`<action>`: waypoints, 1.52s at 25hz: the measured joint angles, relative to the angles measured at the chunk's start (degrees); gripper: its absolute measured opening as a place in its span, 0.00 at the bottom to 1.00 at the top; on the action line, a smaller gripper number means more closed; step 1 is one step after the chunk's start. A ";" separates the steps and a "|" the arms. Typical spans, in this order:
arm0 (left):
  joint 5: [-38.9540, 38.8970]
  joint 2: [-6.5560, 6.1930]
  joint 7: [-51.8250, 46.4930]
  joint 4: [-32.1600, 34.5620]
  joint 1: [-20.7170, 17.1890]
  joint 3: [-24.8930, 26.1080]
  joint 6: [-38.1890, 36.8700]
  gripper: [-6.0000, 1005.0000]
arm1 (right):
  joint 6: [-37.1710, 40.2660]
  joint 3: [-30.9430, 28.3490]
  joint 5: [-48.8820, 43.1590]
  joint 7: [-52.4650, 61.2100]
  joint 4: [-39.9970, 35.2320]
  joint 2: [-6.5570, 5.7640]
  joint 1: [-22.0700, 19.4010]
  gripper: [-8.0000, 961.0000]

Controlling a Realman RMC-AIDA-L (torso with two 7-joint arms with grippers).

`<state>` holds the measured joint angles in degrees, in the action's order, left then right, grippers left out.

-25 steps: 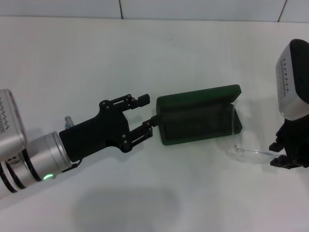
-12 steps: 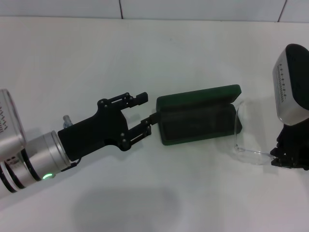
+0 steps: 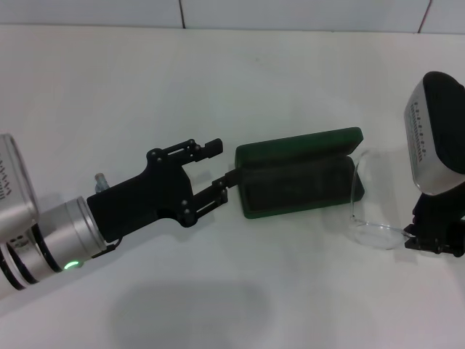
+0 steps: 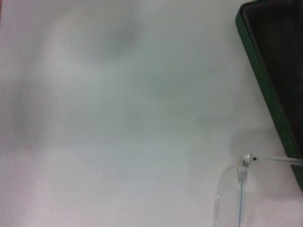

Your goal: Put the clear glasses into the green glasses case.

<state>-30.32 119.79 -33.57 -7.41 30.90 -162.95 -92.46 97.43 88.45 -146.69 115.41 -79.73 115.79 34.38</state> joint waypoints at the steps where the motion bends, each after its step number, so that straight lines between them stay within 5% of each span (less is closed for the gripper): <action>1: 0.00 0.00 0.00 0.04 -0.01 0.00 0.00 0.51 | -0.10 0.02 0.03 -0.22 -0.10 0.03 -0.12 0.15; 9: -0.01 -0.11 0.00 0.30 -0.26 0.00 -0.47 0.51 | -1.61 -4.67 2.39 -2.32 -3.38 0.05 -2.46 0.11; 22: -0.38 -0.05 -0.02 0.38 -1.50 0.00 -2.99 0.51 | 0.18 -27.35 21.56 -14.34 -6.96 0.21 -9.68 0.08; 29: -4.27 -0.19 -0.74 0.53 -2.31 0.00 -6.25 0.51 | 0.81 -28.22 33.56 -31.07 -1.32 0.31 -13.25 0.08; 38: -10.39 -0.25 -4.46 1.27 -1.24 -0.02 -9.11 0.51 | 6.74 -26.76 38.21 -50.48 9.96 0.22 -15.31 0.08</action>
<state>-40.71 119.54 -38.04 -6.15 29.66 -162.97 -101.57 104.16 61.69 -108.47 64.93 -69.77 116.02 19.08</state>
